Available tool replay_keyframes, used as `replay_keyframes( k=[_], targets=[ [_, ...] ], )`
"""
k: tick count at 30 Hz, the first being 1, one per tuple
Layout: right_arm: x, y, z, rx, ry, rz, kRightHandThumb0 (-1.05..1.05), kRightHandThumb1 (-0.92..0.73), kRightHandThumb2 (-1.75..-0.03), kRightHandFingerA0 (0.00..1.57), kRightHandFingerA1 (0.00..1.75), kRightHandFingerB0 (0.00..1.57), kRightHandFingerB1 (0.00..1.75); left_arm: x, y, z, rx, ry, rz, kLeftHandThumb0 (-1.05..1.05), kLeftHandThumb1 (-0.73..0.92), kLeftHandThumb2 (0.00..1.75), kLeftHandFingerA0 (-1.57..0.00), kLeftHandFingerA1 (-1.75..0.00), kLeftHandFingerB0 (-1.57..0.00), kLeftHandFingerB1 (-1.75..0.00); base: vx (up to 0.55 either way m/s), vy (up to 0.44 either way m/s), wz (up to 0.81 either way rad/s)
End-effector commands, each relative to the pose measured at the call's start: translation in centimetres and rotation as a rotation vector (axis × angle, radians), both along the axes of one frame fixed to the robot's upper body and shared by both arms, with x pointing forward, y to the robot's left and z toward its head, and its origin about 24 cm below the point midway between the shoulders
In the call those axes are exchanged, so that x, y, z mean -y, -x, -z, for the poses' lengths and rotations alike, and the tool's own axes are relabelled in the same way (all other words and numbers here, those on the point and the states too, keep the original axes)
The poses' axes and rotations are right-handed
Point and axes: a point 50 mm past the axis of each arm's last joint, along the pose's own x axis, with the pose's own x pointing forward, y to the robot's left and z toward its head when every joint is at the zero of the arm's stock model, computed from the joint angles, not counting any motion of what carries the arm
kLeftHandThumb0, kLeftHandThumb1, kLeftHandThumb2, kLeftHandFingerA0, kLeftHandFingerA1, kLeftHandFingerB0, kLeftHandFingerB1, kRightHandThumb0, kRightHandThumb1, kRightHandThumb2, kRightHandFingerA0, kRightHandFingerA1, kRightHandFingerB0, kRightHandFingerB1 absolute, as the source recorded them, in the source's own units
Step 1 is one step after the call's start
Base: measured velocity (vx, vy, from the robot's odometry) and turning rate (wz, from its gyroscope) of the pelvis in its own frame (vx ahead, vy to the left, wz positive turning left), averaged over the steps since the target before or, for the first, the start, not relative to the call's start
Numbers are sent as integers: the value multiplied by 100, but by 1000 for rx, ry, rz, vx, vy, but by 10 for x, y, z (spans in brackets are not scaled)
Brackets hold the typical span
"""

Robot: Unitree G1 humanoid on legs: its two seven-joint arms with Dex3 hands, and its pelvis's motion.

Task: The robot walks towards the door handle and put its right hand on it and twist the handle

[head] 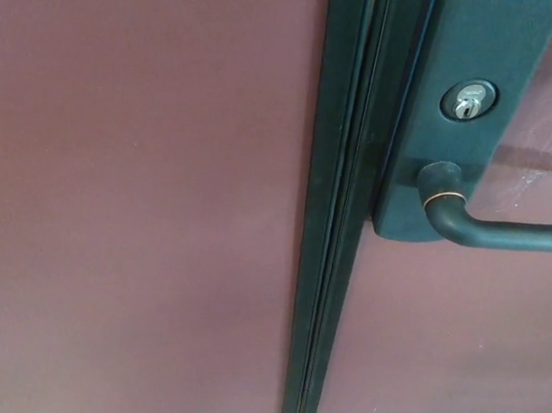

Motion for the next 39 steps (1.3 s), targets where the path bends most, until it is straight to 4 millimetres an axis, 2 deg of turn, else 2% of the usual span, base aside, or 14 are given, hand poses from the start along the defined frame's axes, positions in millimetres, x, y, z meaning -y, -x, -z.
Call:
replay_keyframes(
  k=[1,4,6,8,9,13,17,20,22,23,27,28,31,39],
  targets=[
    [6,-2,110,-273,140,185,-44,-63,-59,35,42,27,34,7,-2,3,52,61,-34,-41,42,71,-60,-55,-48,-50,0,0,0],
    [3,-11,140,-310,173,193,-48,-58,-72,31,47,25,41,6,-8,2,53,53,-25,-41,42,71,-59,-55,-46,-49,0,0,0],
    [-6,-18,195,-400,144,225,-48,-57,-74,31,48,23,41,7,-7,2,48,54,-29,-41,42,71,-59,-56,-44,-48,0,0,0],
    [-9,-17,212,-436,116,236,-49,-57,-74,31,48,23,41,8,-4,3,41,52,-23,-33,50,55,-63,-47,-49,-39,0,0,0],
    [-12,-16,223,-466,96,241,-51,-57,-76,31,49,20,41,7,-2,3,35,48,-19,-42,42,71,-57,-55,-42,-48,0,0,0],
    [-17,-15,240,-509,75,243,-51,-57,-76,31,49,20,41,6,4,3,23,43,-15,-42,42,71,-57,-55,-42,-48,0,0,0],
    [-50,-35,298,-578,139,228,-59,-55,-77,21,45,8,36,6,-8,1,53,52,-23,-43,42,70,-55,-54,-43,-48,0,0,0],
    [-54,-36,304,-584,144,226,-59,-55,-77,21,45,8,36,6,-7,2,54,54,-27,-43,42,70,-55,-54,-43,-48,0,0,0],
    [-76,-35,322,-614,141,264,-35,-48,-102,0,49,0,48,12,-4,5,49,67,-32,-44,41,70,-55,-54,-43,-48,0,0,0],
    [-82,-33,329,-628,142,280,-66,-55,-82,8,41,5,34,12,-3,5,47,67,-34,-44,41,70,-55,-54,-43,-48,0,0,0],
    [-87,-31,338,-643,147,303,-67,-55,-83,8,41,5,34,12,-3,5,48,67,-31,-44,41,70,-55,-54,-43,-48,0,0,0],
    [-92,-22,348,-670,187,312,-63,-73,-62,16,30,20,29,12,-3,5,47,66,-28,-44,41,70,-55,-54,-43,-48,0,0,0],
    [-96,19,374,-772,337,362,-61,-75,-62,19,29,27,31,13,-4,5,37,65,-9,-44,41,70,-55,-54,-43,-48,0,0,0],
    [-101,33,383,-775,493,315,-57,-75,-63,33,33,32,32,8,-26,0,70,33,40,-35,49,55,-60,-46,-49,-39,0,0,0]
  ],
)
